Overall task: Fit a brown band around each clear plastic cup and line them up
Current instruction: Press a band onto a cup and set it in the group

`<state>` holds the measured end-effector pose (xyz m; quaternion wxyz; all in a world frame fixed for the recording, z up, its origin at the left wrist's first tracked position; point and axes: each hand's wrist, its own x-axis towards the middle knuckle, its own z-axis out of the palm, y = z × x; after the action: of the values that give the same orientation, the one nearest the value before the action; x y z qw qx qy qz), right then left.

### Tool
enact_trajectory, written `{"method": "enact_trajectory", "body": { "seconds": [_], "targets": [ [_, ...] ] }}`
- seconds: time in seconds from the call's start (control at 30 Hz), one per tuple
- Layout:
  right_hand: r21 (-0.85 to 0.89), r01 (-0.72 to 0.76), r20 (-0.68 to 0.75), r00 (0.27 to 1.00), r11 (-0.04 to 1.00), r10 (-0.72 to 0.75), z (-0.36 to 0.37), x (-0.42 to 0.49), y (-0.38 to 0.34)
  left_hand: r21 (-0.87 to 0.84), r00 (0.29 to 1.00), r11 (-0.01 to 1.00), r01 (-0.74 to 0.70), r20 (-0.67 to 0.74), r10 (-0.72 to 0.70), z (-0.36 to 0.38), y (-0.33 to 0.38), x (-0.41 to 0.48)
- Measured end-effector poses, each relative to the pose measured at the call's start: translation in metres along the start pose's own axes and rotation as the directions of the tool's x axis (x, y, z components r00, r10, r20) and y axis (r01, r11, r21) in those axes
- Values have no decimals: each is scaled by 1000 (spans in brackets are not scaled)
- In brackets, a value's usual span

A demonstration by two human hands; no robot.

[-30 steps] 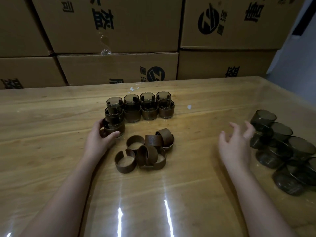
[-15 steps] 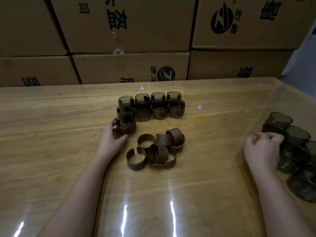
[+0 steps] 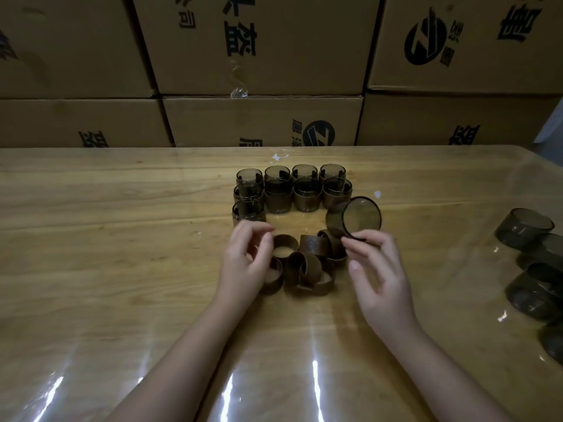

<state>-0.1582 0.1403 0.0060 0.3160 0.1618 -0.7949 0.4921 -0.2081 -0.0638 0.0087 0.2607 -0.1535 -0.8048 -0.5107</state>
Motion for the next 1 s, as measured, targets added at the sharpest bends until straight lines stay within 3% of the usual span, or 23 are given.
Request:
{"method": "enact_trajectory", "body": {
  "seconds": [0.07,0.1,0.2,0.3,0.4,0.63,0.7,0.83,1.0],
  "targets": [
    [234,-98,6,995,967,100,6,-5,-13,-62,996,998,9,94,-4,5,8,-3],
    [406,-190,9,979,894,204,8,-5,-18,-66,989,998,17,151,-7,7,10,-4],
    [792,-374,129,875,482,467,9,0,-24,2,960,999,-35,278,33,9,6,-11],
    [873,-443,275,793,205,543,7,4,-21,71,947,993,-97,313,70,9,1,-14],
    [875,-472,335,753,110,566,7,4,-17,114,949,991,-63,316,23,10,1,-14],
    [831,-530,425,802,171,420,10,1,-17,82,968,996,-37,251,15,10,2,-14],
    [821,-507,382,829,262,408,11,-1,-17,73,979,997,-5,202,-10,12,3,-14],
    [695,-461,176,853,551,491,10,0,-11,32,994,999,18,107,-21,15,1,-18],
    [539,-449,194,890,713,413,10,-4,-11,67,995,997,-32,95,25,19,2,-21]
  ]
}}
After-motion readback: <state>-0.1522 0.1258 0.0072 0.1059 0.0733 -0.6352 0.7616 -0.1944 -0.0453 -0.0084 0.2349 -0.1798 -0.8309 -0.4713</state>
